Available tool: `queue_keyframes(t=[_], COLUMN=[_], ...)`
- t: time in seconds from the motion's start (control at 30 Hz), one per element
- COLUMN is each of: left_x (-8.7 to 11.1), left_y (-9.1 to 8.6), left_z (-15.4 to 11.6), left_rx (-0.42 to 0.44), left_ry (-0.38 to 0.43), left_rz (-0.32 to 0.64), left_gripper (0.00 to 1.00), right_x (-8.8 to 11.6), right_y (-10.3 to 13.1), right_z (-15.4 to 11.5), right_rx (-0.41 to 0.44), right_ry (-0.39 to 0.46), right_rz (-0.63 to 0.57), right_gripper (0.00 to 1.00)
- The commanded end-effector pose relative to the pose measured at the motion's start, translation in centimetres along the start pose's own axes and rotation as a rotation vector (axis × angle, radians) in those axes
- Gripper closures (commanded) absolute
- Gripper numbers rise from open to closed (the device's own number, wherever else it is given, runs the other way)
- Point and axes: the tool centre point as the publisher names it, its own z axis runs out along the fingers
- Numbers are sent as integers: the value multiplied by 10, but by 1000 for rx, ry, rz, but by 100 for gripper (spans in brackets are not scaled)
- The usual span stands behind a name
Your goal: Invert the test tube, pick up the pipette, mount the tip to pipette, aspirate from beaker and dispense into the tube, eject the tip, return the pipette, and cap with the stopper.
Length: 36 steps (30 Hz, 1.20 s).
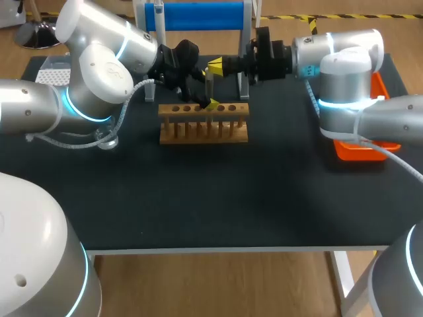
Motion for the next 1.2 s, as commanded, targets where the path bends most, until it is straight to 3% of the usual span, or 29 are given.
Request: queue_keyframes(t=[0.03,0.23,0.47,0.5,0.53,0.6,0.63,0.93,1.03,1.1,1.2], left_x=[0,0,0,0,0,0,0,0,0,0,0], left_y=[0,0,0,0,0,0,0,0,0,0,0], left_z=[0,0,0,0,0,0,0,0,0,0,0], left_rx=[-2,-2,-2,-2,-2,-2,-2,-2,-2,-2,-2], left_ry=[2,2,2,2,2,2,2,2,2,2,2], left_rz=[-1,-1,-1,-1,-1,-1,-1,-1,-1,-1,-1], left_gripper=[0,0,0,0,0,0,0,0,0,0,0], right_x=[-1,-1,-4,-5,-5,-7,-7,-9,-8,-9,-8], right_y=[1,23,36,37,37,38,38,22,6,-9,-27], right_z=[-5,-15,-35,-39,-43,-52,-56,-95,-106,-112,-120], right_rx=[-73,-120,-56,-49,-38,-14,3,117,202,323,421], right_ry=[-2,-21,-48,-50,-57,-72,-82,-139,-167,-214,-237], right_rz=[-23,-51,-104,-105,-109,-121,-128,-139,-150,-163,-173], right_gripper=[100,100,100,95,82,41,1,0,0,0,0])
